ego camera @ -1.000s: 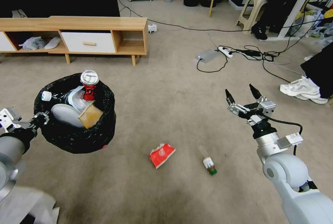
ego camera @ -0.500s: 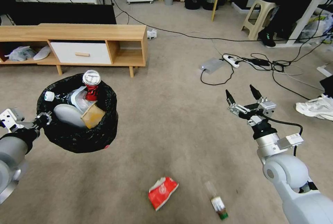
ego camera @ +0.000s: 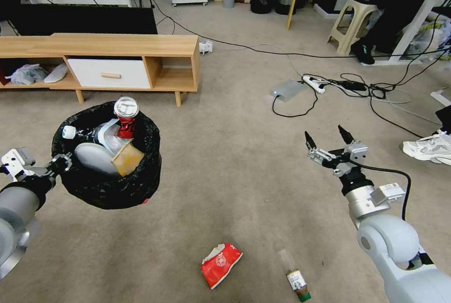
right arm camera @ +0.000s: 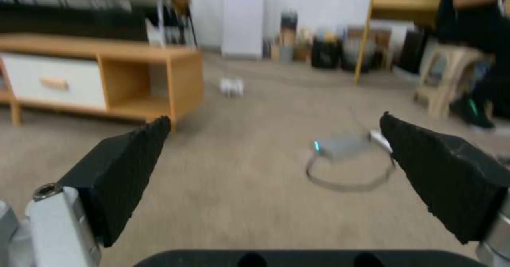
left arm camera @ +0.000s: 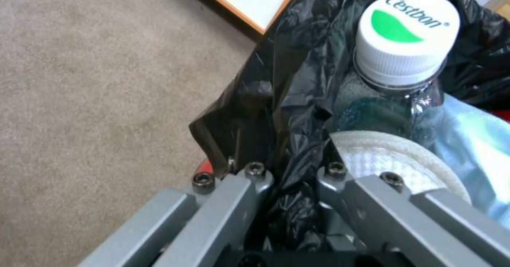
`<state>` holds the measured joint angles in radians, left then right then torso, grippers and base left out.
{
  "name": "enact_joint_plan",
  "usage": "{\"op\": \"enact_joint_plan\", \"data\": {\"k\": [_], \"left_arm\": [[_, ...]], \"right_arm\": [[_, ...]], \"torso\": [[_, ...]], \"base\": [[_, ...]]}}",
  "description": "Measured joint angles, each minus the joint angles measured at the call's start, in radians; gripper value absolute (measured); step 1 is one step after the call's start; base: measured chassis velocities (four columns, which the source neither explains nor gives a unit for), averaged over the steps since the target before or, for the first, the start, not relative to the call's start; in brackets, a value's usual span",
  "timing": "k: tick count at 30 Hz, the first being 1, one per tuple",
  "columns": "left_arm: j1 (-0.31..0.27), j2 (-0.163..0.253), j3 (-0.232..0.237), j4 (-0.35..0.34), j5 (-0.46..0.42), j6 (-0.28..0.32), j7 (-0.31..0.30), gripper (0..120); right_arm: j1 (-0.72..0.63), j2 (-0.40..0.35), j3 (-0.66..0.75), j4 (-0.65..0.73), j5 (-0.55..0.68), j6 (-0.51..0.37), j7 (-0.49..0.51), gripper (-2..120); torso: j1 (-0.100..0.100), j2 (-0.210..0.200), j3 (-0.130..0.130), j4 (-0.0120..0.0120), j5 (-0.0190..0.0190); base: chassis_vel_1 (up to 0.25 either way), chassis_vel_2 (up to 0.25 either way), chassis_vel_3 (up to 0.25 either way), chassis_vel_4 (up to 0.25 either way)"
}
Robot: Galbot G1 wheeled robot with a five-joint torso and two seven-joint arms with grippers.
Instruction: Pick up the trash bin and place the garbage on the floor into it.
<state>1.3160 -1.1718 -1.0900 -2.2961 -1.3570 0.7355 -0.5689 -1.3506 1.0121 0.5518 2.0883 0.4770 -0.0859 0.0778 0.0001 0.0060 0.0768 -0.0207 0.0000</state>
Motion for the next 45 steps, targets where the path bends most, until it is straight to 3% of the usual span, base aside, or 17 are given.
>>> {"op": "enact_joint_plan", "data": {"k": [1,2,4,5,6,7,8,9,10,11,13,24,45], "left_arm": [[0.002,0.000,0.000,-0.001,0.000,0.000,0.000,3],[0.002,0.000,0.000,-0.001,0.000,0.000,0.000,3],[0.003,0.000,0.000,-0.003,0.000,0.000,0.000,3],[0.003,0.000,0.000,-0.003,0.000,0.000,0.000,3],[0.005,0.000,0.003,-0.004,0.000,0.000,0.000,3],[0.005,-0.001,0.009,-0.004,0.000,0.000,0.000,3],[0.005,-0.001,0.009,-0.004,0.000,0.000,0.000,3],[0.005,-0.003,0.014,-0.006,0.000,0.000,0.000,3],[0.005,-0.003,0.014,-0.006,0.000,0.000,0.000,3],[0.005,-0.006,0.021,-0.007,0.001,0.000,0.000,3],[0.004,-0.008,0.025,-0.008,0.002,0.000,0.000,3],[0.006,-0.010,0.028,-0.016,0.003,0.000,0.000,3],[0.023,-0.018,0.031,-0.020,0.014,0.000,0.002,3]], "right_arm": [[-0.013,-0.005,-0.002,0.021,-0.001,-0.074,0.033,100],[-0.013,-0.005,-0.002,0.021,-0.001,-0.074,0.033,100],[-0.033,-0.018,-0.009,0.057,-0.001,-0.213,0.091,100],[-0.033,-0.018,-0.009,0.057,-0.001,-0.213,0.091,100],[-0.048,-0.037,-0.021,0.084,0.009,-0.355,0.142,100],[-0.054,-0.050,-0.033,0.097,0.031,-0.443,0.174,100],[-0.054,-0.050,-0.033,0.097,0.031,-0.443,0.174,100],[-0.055,-0.059,-0.041,0.104,0.059,-0.514,0.189,100],[-0.055,-0.059,-0.041,0.104,0.059,-0.514,0.189,100],[-0.051,-0.069,-0.053,0.108,0.104,-0.608,0.208,100],[-0.045,-0.074,-0.061,0.108,0.131,-0.651,0.220,100],[-0.075,-0.144,-0.167,0.026,0.122,-0.664,0.198,100],[-0.074,-0.103,-0.395,-0.183,0.074,-0.652,0.184,100]], "torso": [[0.000,0.000,0.000,-0.0001,0.0000],[0.000,0.000,0.000,-0.0001,0.0000],[0.000,0.000,0.000,-0.0001,0.0000],[0.000,0.000,0.000,-0.0001,0.0000],[0.000,0.000,0.000,0.0000,0.0000],[0.000,0.000,0.000,-0.0001,0.0000],[0.000,0.000,0.000,-0.0001,0.0000],[0.000,0.000,0.000,-0.0002,0.0000],[0.000,0.000,0.000,-0.0002,0.0000],[0.000,0.000,0.000,-0.0001,0.0000],[0.000,0.000,0.000,0.0000,0.0000],[0.000,0.000,0.000,-0.0001,0.0000],[0.000,0.000,0.000,-0.0001,0.0001]], "base": [[0.000,0.000,0.000,0.000],[0.000,0.000,0.000,0.000],[0.000,0.000,0.000,0.000],[0.000,0.000,0.000,0.000],[0.000,0.000,0.000,0.000],[0.000,0.000,0.000,0.000],[0.000,0.000,0.000,0.000],[0.000,0.000,0.000,0.000],[0.000,0.000,0.000,0.000],[0.000,0.000,0.000,0.000],[0.000,0.000,0.000,0.000],[0.000,0.000,0.000,0.000],[0.000,0.000,0.000,0.000]]}}
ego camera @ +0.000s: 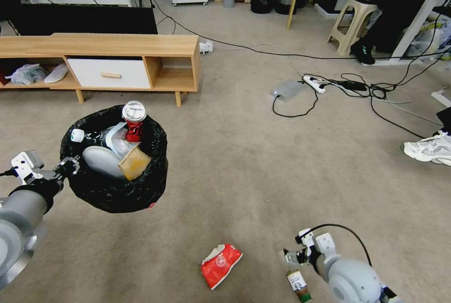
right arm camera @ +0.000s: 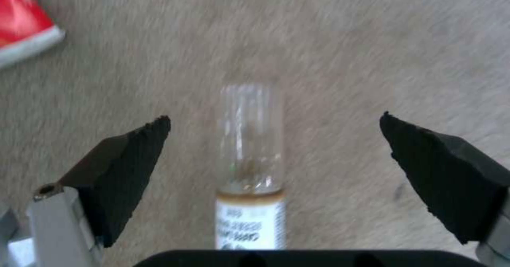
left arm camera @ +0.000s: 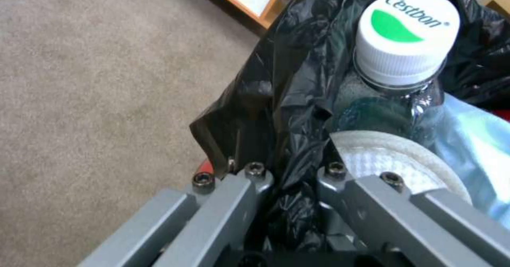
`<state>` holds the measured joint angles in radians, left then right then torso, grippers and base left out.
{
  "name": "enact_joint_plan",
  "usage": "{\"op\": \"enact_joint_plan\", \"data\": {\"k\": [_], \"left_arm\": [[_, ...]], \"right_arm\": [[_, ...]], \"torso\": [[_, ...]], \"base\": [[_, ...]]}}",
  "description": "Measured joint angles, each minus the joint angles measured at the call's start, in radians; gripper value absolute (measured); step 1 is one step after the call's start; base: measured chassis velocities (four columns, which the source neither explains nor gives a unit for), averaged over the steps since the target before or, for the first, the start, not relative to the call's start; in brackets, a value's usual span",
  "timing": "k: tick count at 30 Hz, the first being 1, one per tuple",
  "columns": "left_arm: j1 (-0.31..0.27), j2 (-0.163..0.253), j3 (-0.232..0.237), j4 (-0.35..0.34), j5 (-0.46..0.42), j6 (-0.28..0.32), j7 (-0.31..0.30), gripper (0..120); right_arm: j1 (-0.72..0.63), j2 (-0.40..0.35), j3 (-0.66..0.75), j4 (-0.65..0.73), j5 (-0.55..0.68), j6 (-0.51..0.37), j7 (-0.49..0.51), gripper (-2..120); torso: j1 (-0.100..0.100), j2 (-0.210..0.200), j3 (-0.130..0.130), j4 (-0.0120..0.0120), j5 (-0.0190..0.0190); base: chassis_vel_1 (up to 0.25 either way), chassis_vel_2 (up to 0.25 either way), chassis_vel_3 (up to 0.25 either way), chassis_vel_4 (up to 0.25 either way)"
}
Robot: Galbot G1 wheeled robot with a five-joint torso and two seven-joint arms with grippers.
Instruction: Pick up the trash bin and place the garbage on the floor into it.
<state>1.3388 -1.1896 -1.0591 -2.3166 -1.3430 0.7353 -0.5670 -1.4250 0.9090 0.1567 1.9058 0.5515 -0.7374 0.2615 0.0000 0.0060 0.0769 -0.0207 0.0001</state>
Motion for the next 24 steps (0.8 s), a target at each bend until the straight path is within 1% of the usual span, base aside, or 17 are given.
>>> {"op": "enact_joint_plan", "data": {"k": [12,24], "left_arm": [[0.010,0.002,-0.009,0.003,0.006,0.000,0.014,3],[0.012,0.003,-0.011,0.007,0.007,0.000,0.017,3]], "right_arm": [[-0.004,0.038,-0.056,-0.063,-0.035,0.001,0.004,100],[0.013,0.081,-0.061,-0.147,-0.059,0.002,0.004,100]], "torso": [[0.000,0.000,0.000,0.0000,-0.0002],[0.000,0.000,0.000,0.0000,-0.0001]], "base": [[0.000,0.000,0.000,0.000],[0.000,0.000,0.000,0.000]]}}
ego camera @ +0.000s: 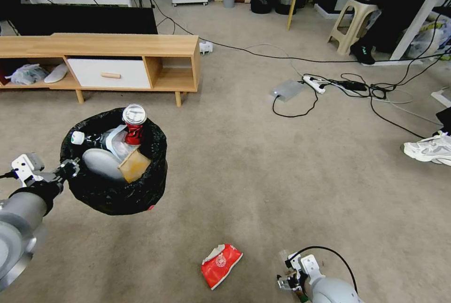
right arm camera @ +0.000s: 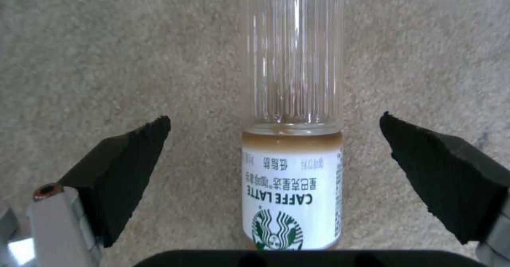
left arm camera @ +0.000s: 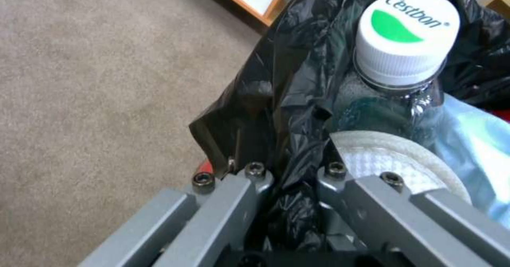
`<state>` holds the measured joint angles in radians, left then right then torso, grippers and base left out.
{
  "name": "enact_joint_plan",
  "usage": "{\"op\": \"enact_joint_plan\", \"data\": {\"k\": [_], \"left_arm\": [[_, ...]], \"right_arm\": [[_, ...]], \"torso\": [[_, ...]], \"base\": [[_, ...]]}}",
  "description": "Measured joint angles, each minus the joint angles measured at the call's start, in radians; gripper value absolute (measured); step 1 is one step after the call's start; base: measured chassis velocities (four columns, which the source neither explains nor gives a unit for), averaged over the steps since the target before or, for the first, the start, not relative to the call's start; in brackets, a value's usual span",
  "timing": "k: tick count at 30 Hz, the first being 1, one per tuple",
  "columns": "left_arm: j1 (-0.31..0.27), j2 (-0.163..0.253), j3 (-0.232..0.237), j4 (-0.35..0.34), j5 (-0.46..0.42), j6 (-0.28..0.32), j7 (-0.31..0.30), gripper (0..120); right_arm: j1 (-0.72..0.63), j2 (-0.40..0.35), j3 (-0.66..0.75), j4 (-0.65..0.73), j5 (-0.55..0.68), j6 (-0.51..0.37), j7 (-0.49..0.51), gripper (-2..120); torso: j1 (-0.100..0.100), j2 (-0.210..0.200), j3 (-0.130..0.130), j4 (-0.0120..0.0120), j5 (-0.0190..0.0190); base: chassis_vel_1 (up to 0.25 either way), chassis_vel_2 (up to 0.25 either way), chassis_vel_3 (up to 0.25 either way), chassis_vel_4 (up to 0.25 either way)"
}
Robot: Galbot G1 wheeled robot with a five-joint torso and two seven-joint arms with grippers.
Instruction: Pick up the trash bin and place the garbage on the floor into it.
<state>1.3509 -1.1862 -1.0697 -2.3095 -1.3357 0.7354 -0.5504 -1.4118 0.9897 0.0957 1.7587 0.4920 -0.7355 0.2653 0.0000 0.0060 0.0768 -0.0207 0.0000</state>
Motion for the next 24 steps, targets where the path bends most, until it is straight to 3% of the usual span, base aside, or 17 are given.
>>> {"op": "enact_joint_plan", "data": {"k": [11,17,24], "left_arm": [[-0.002,0.001,0.001,0.002,0.000,0.000,0.000,3],[-0.002,0.001,0.001,0.003,0.001,0.000,0.000,3],[-0.001,0.000,-0.001,0.004,0.002,0.000,0.000,3]], "right_arm": [[0.042,0.021,0.022,-0.077,-0.004,0.000,-0.013,100],[0.074,0.033,0.035,-0.133,-0.009,0.000,-0.073,99],[0.095,0.054,0.031,-0.168,-0.015,0.001,-0.101,80]], "torso": [[0.000,0.000,0.000,0.0000,0.0000],[0.000,0.000,0.000,0.0000,0.0000],[0.000,0.000,0.000,-0.0008,-0.0021]], "base": [[0.000,0.000,0.000,0.000],[0.000,0.000,0.000,0.000],[0.000,0.000,0.000,0.000]]}}
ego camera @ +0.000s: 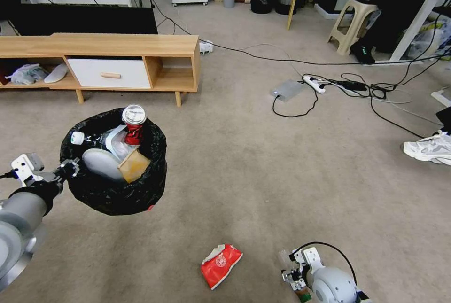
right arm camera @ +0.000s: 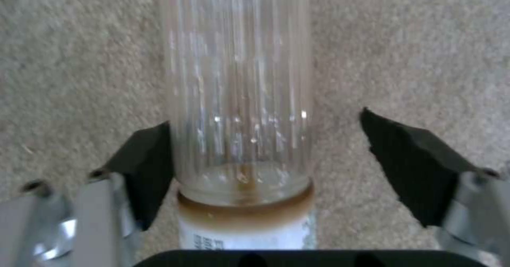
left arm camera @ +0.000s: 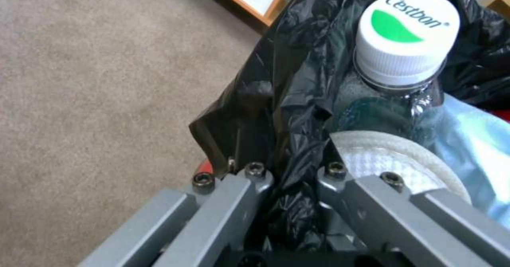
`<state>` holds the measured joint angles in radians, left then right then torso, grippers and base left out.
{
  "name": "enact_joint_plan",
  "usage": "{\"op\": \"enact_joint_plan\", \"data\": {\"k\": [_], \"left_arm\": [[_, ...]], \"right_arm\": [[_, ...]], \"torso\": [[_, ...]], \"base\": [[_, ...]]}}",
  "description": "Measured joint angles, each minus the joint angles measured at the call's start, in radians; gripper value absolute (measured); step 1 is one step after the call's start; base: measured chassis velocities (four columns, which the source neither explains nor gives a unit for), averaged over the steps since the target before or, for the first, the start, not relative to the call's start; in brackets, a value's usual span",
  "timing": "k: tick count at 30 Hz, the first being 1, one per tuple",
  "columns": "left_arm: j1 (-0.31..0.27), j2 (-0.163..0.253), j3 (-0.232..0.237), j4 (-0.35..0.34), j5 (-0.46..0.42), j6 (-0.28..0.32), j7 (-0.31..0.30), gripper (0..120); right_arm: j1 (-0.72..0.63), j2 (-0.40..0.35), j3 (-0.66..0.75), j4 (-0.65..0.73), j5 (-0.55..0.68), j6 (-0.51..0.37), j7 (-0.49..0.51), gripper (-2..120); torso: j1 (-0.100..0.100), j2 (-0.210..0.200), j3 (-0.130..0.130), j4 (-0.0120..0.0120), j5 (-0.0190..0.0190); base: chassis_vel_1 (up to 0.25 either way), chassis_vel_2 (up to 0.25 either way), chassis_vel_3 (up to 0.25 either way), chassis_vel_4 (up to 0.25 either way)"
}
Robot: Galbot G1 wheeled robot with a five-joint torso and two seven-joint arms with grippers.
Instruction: Pick up the trash bin and place the garbage on the floor into it.
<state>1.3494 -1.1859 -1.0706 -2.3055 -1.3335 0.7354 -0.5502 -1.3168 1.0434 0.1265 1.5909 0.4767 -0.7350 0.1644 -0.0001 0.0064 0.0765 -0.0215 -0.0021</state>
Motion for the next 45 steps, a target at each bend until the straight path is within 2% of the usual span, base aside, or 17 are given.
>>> {"op": "enact_joint_plan", "data": {"k": [2,6,11,15,16,18,20,22,28,35,38,39,40,41,43,44,45], "left_arm": [[0.000,-0.001,0.002,0.001,0.001,0.000,0.000,3],[0.001,-0.001,0.004,0.002,0.003,0.000,0.000,3],[-0.001,0.001,0.005,0.004,0.003,0.000,0.000,3],[-0.002,0.000,0.014,0.005,0.005,0.000,0.000,3],[-0.002,0.000,0.014,0.005,0.005,0.000,0.000,3],[0.000,-0.002,0.026,0.005,0.012,0.000,0.001,3],[0.000,-0.003,0.029,0.005,0.014,0.000,0.001,3],[0.001,-0.003,0.035,0.005,0.016,0.000,0.002,3],[0.001,0.002,0.032,0.006,0.017,0.000,0.004,3],[0.001,0.000,0.038,0.006,0.017,0.000,0.004,3],[0.007,-0.001,0.056,0.006,0.024,0.000,0.005,3],[0.023,0.000,0.086,0.001,0.042,0.000,0.012,3],[0.037,0.002,0.112,-0.006,0.059,0.000,0.017,3],[0.037,0.002,0.112,-0.006,0.059,0.000,0.017,3],[0.061,0.005,0.159,-0.020,0.081,0.000,0.020,3],[0.061,0.005,0.159,-0.020,0.081,0.000,0.020,3],[0.070,0.006,0.179,-0.028,0.086,0.000,0.020,3]], "right_arm": [[0.009,0.014,-0.002,-0.014,-0.006,0.000,-0.008,75],[0.013,0.023,-0.005,-0.025,-0.015,0.002,-0.014,74],[0.004,0.015,-0.006,-0.014,-0.018,0.003,-0.013,73],[-0.014,0.001,-0.008,0.020,-0.015,0.002,-0.008,62],[-0.014,0.001,-0.008,0.020,-0.015,0.002,-0.008,62],[-0.026,-0.008,-0.011,0.049,-0.004,0.000,-0.009,51],[-0.029,-0.010,-0.011,0.058,-0.002,-0.001,-0.009,48],[-0.036,-0.012,-0.012,0.074,0.000,-0.001,-0.009,38],[-0.063,-0.037,-0.012,0.141,0.006,-0.001,0.001,26],[-0.084,-0.061,-0.005,0.200,0.010,-0.001,0.012,26],[-0.096,-0.070,0.008,0.238,0.019,-0.002,0.014,26],[-0.099,-0.073,0.026,0.275,0.028,0.004,0.014,26],[-0.099,-0.074,0.039,0.296,0.029,0.038,0.010,26],[-0.099,-0.074,0.039,0.296,0.029,0.038,0.010,26],[-0.088,-0.076,0.064,0.328,0.025,0.126,-0.014,26],[-0.088,-0.076,0.064,0.328,0.025,0.126,-0.014,26],[-0.079,-0.078,0.077,0.345,0.026,0.166,-0.028,26]], "torso": [[0.000,0.001,0.000,-0.0007,-0.0012],[0.000,0.001,0.000,-0.0003,-0.0007],[0.000,0.000,0.000,0.0009,0.0023],[0.000,-0.001,0.001,0.0021,0.0049],[0.000,-0.001,0.001,0.0021,0.0049],[0.000,-0.001,0.001,0.0021,0.0048],[0.000,-0.001,0.001,0.0015,0.0046],[0.000,-0.001,0.001,0.0012,0.0033],[0.000,-0.001,0.000,0.0011,0.0026],[0.000,-0.001,0.000,0.0011,0.0023],[0.000,-0.001,0.000,0.0007,0.0023],[0.000,-0.001,0.000,0.0007,0.0023],[0.000,0.000,0.000,0.0008,0.0018],[0.000,0.000,0.000,0.0008,0.0018],[0.000,0.000,0.000,0.0007,0.0024],[0.000,0.000,0.000,0.0007,0.0024],[0.000,0.000,0.000,0.0008,0.0024]], "base": [[0.000,0.000,0.000,0.000],[0.000,0.000,0.000,0.000],[0.000,0.000,0.000,0.000],[0.000,0.000,0.000,0.000],[0.000,0.000,0.000,0.000],[0.000,0.000,0.000,0.000],[0.000,0.000,0.000,0.000],[0.000,0.000,0.000,0.000],[0.000,0.000,0.000,0.000],[0.000,0.000,0.000,0.000],[0.000,0.000,0.000,0.000],[0.000,0.000,0.000,0.000],[0.000,0.000,0.000,0.000],[0.000,0.000,0.000,0.000],[0.000,0.000,0.000,0.000],[0.000,0.000,0.000,0.000],[0.000,0.000,0.000,0.000]]}}
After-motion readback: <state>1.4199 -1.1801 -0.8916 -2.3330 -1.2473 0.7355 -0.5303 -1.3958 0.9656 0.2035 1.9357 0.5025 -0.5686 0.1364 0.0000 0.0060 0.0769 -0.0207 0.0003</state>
